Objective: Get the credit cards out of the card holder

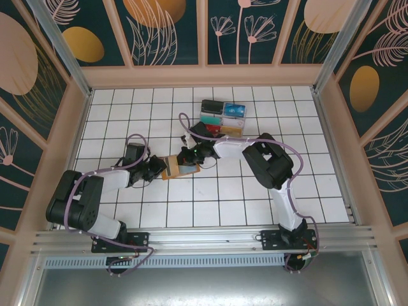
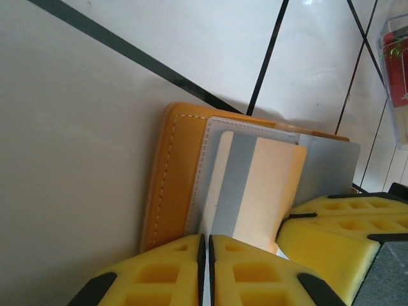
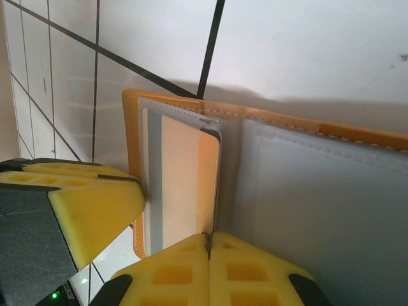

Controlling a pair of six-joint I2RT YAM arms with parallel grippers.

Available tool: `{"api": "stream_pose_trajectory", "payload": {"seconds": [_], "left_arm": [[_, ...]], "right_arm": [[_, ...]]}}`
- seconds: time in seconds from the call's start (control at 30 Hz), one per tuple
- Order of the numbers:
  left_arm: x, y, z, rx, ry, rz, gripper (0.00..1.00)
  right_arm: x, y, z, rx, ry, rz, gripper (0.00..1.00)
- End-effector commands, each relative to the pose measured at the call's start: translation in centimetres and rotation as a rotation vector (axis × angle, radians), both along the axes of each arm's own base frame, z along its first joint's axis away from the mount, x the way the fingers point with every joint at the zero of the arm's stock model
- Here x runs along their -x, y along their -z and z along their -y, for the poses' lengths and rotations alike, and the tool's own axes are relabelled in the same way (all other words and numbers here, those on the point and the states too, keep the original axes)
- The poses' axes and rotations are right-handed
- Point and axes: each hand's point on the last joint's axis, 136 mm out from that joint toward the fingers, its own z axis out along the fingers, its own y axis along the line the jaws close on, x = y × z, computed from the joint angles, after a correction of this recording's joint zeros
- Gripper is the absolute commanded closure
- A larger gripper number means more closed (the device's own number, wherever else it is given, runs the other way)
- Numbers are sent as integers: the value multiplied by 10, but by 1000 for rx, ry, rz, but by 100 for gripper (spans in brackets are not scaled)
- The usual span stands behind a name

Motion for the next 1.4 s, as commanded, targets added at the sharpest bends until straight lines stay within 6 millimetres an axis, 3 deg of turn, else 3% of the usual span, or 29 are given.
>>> {"api": "stream_pose_trajectory", "payload": {"seconds": [0.0, 0.23, 0.47, 0.57, 0.7, 1.0, 1.37], "left_arm": [[-2, 5, -5, -47, -11, -7, 86], [5, 14, -10, -74, -14, -33, 86], [3, 14, -6, -53, -7, -31, 86], [3, 14, -5, -52, -4, -31, 86], [6, 17, -7, -56, -5, -40, 86], [9, 23, -8, -61, -7, -54, 86], [7, 21, -7, -61, -5, -51, 86]], "right_arm": [[-3, -1, 5, 36, -3, 17, 100], [-9, -12, 13, 4, 2, 18, 100], [-8, -8, 14, 5, 12, -7, 100], [-8, -4, 14, -2, 30, -29, 86], [-10, 2, 13, -6, 44, -59, 79], [-1, 4, 3, -73, -11, -107, 76], [-9, 10, 1, -25, 7, -83, 78]]}}
